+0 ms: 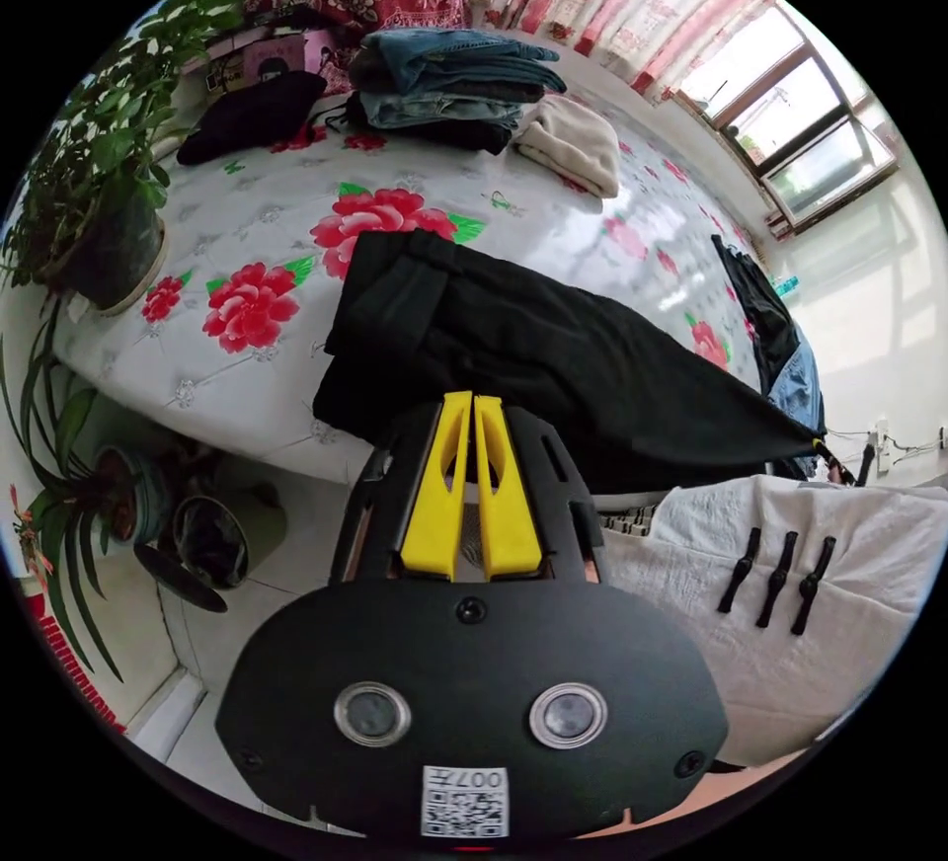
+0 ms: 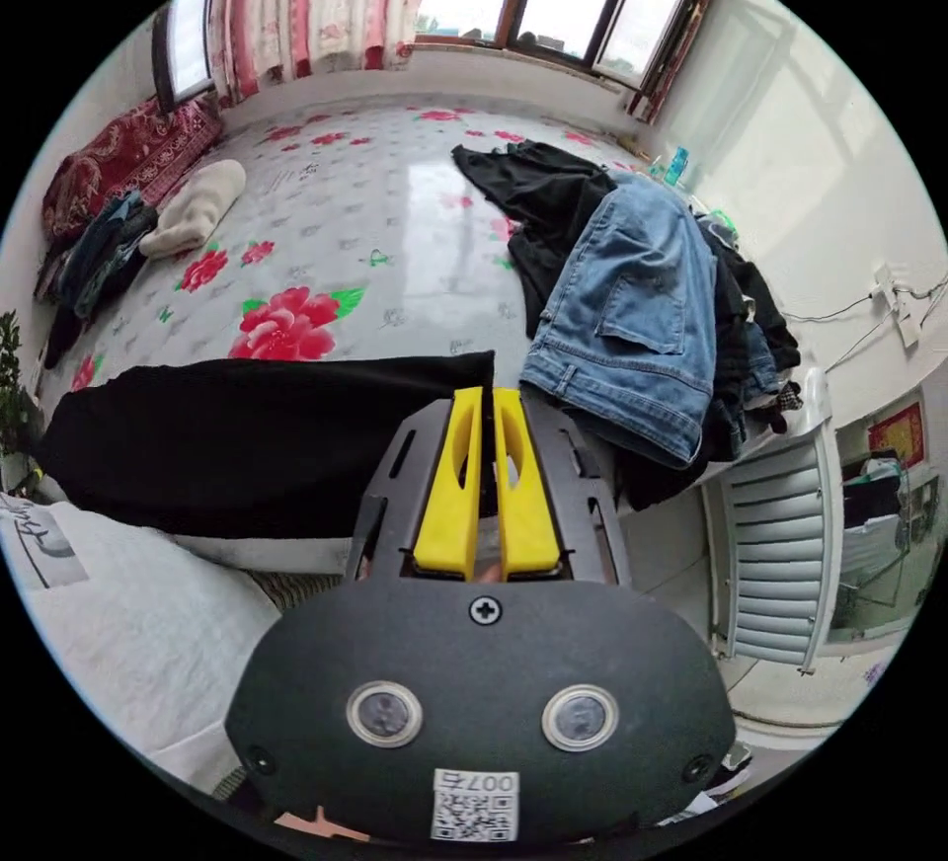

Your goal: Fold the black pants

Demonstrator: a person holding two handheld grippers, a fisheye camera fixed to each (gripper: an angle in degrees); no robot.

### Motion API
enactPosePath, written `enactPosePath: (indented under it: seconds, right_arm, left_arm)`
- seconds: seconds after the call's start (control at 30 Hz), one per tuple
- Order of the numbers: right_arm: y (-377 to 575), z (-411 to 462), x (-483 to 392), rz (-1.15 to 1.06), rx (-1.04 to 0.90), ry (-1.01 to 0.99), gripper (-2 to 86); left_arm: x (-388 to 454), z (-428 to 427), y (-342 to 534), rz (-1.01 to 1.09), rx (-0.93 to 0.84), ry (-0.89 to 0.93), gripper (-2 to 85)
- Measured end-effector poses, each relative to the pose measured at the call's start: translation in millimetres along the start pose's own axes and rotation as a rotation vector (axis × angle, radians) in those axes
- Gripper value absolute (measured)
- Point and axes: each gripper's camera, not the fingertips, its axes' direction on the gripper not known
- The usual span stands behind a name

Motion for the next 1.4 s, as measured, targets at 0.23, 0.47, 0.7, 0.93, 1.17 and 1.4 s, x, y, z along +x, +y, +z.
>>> enactPosePath:
  seconds: [0.23,0.47,0.7,0.93,1.17,1.4]
  right_arm:
    - [49,136,55,0.297,-0.391,-0.124,9.5]
    - [22,99,10,0.141,-0.077,-0.521,8.7]
    - [-31,127,-156,-0.241,-0.145,-0.894,8.3]
    - [-30,189,-348,-0.47,-0.329,-0.947,9.0]
    - [26,216,-415,-0.821,-0.483,-0.902,8.8]
    - [-4,281,-384,-0.484,-0.676,-1.071,10.0]
  left_arm:
    - [-37,63,38,-0.268,-0.116,0.045,-0.9]
    - [-17,15,41,-0.074,-0.111,0.001,-0.9]
    - [-19,-16,24,-0.015,-0.026,-0.022,-0.9]
    - [11,54,-25,0.095,-0.137,-0.129,-1.0]
    - [2,81,-38,0.231,-0.213,-0.154,-1.0]
    - [-38,80,-44,0.082,-0.187,0.089,-1.0]
